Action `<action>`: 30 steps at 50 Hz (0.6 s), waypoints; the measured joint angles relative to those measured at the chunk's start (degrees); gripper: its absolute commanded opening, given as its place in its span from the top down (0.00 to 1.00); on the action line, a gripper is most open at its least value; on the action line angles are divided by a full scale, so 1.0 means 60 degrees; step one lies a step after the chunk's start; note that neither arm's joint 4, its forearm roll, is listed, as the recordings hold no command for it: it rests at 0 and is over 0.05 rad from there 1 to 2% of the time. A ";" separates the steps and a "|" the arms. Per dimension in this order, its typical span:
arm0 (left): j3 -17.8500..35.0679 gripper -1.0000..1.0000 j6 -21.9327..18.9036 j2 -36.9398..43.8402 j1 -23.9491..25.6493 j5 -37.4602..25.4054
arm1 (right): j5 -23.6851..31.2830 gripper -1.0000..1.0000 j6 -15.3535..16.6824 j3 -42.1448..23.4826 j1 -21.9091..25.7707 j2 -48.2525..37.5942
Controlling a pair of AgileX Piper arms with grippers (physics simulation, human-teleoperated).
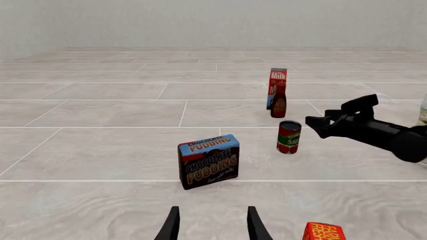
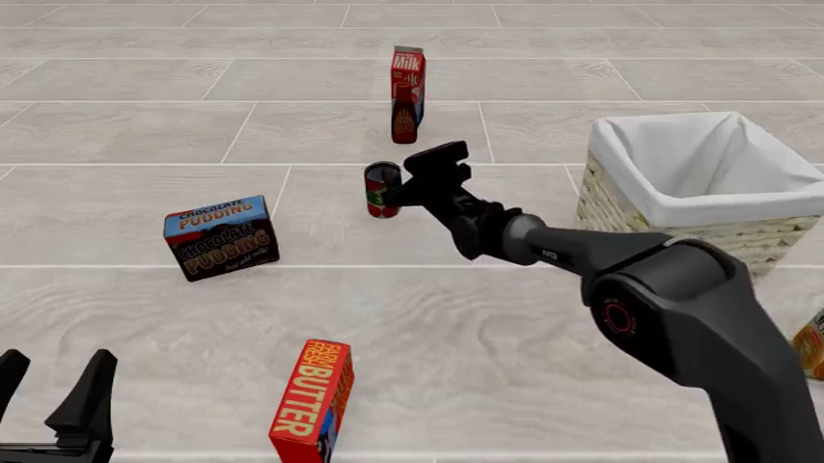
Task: Pick the tomato sauce and place it in the basket.
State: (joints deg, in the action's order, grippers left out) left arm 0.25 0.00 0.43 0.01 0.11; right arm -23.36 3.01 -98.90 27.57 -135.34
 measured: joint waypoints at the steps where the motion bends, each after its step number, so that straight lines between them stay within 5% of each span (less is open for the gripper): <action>1: 0.0000 0.00 0.0000 0.0000 0.0000 0.0000 | 0.0023 0.00 -0.0005 -0.0045 -0.0007 -0.0029; 30: 0.0000 0.00 0.0000 -0.0001 0.0000 0.0000 | 0.0690 0.00 -0.0112 -0.1445 -0.0073 -0.0944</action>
State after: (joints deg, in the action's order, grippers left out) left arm 0.25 0.00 0.43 0.01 0.11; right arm -19.22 2.34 -107.57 27.13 -141.00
